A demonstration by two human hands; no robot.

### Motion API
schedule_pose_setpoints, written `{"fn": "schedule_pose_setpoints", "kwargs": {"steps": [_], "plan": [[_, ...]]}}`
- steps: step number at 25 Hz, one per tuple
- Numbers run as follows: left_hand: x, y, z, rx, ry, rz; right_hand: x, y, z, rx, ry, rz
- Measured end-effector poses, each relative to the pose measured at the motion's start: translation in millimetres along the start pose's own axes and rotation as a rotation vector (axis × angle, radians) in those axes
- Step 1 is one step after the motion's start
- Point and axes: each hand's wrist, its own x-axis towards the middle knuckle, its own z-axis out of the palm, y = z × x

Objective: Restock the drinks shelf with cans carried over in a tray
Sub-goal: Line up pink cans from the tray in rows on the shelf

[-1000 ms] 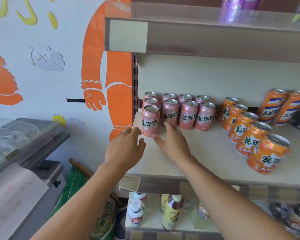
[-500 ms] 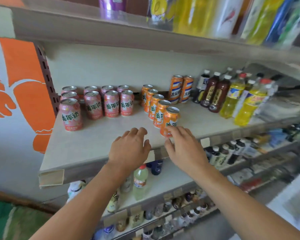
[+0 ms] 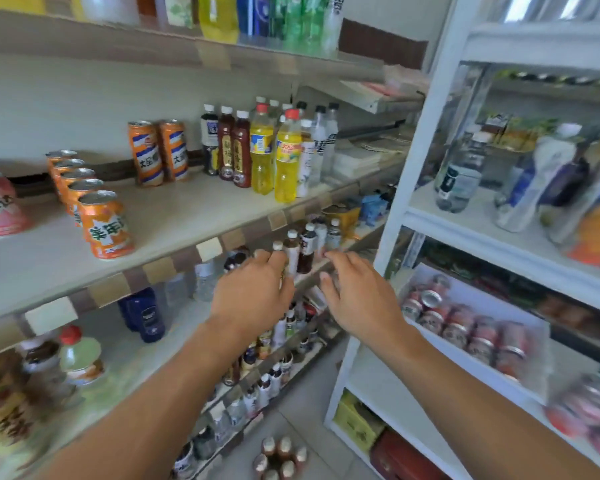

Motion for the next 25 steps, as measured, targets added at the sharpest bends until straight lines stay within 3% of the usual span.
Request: {"fn": "schedule_pose_setpoints", "kwargs": {"steps": [9,25], "plan": [[45.7,126.3,73.8,-0.115,-0.109,0.193,-62.3,141.6,-25.6,-0.022,-0.023,0.333],[151.2,122.2,184.2,-0.301,-0.227,0.304,-0.7,229.9,43.5,-0.044,-0.144,0.671]]}}
